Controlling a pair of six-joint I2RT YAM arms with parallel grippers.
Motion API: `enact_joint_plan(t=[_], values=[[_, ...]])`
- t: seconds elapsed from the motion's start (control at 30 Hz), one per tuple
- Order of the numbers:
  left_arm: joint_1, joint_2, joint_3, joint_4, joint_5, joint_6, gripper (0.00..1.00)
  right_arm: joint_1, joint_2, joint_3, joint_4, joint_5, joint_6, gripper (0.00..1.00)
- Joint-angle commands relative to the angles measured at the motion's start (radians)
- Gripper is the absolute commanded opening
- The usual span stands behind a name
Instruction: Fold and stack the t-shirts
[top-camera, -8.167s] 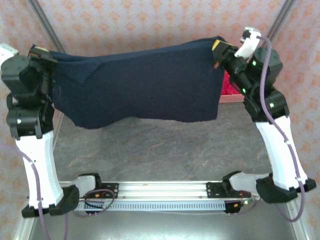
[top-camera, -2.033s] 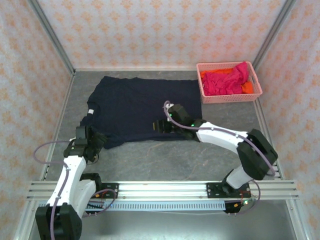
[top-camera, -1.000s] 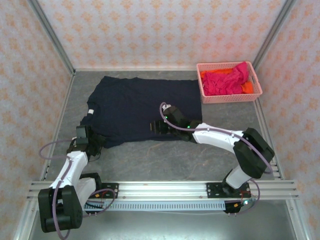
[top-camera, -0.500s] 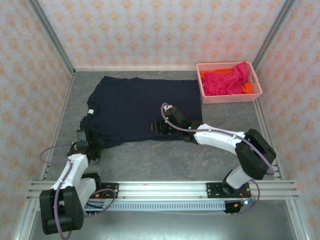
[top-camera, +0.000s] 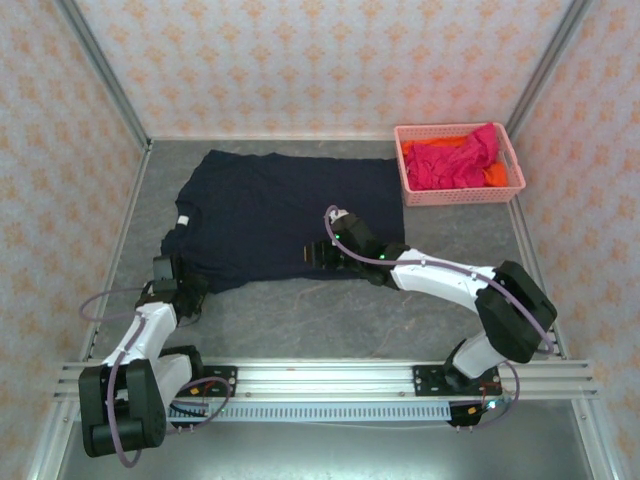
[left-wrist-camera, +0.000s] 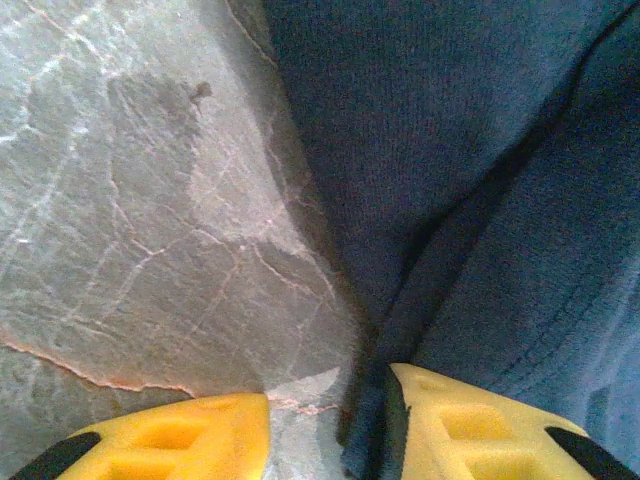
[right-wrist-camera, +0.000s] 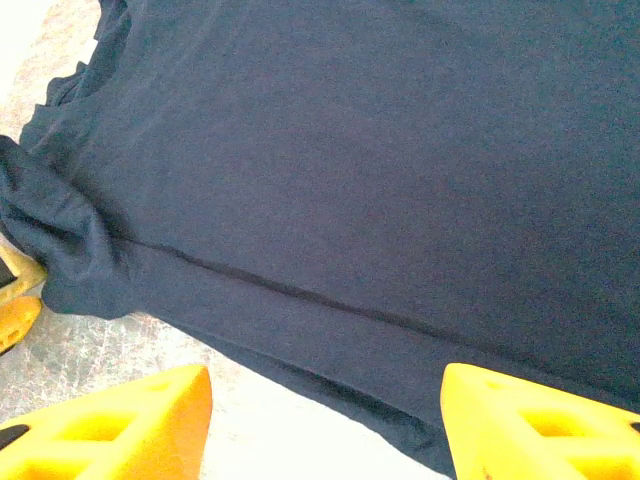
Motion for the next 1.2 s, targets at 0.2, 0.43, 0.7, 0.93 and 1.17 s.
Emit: enact_joint_plan(t=[0.2,0.43,0.7,0.93,1.17], values=[[-0.003,-0.076,-0.047,0.181,0.017,-0.040,0.51,0.001,0.008,0.013,0.003,0.000,0.010,0.63],[-0.003,-0.005,-0.021,0.249,0.040,-0.053,0.51,0.001,0.043,0.031,0.017,-0.029,0.019,0.63],[-0.004,0.050,0.016,0.294,0.045,-0.049,0.50,0.001,0.046,0.028,0.019,-0.024,0.024,0.63],[-0.005,0.041,0.048,0.309,0.088,-0.079,0.49,0.001,0.045,0.029,0.011,-0.016,0.024,0.63],[-0.004,-0.084,0.155,0.008,0.004,-0.008,0.46,0.001,0.059,0.028,0.029,-0.026,0.039,0.63]])
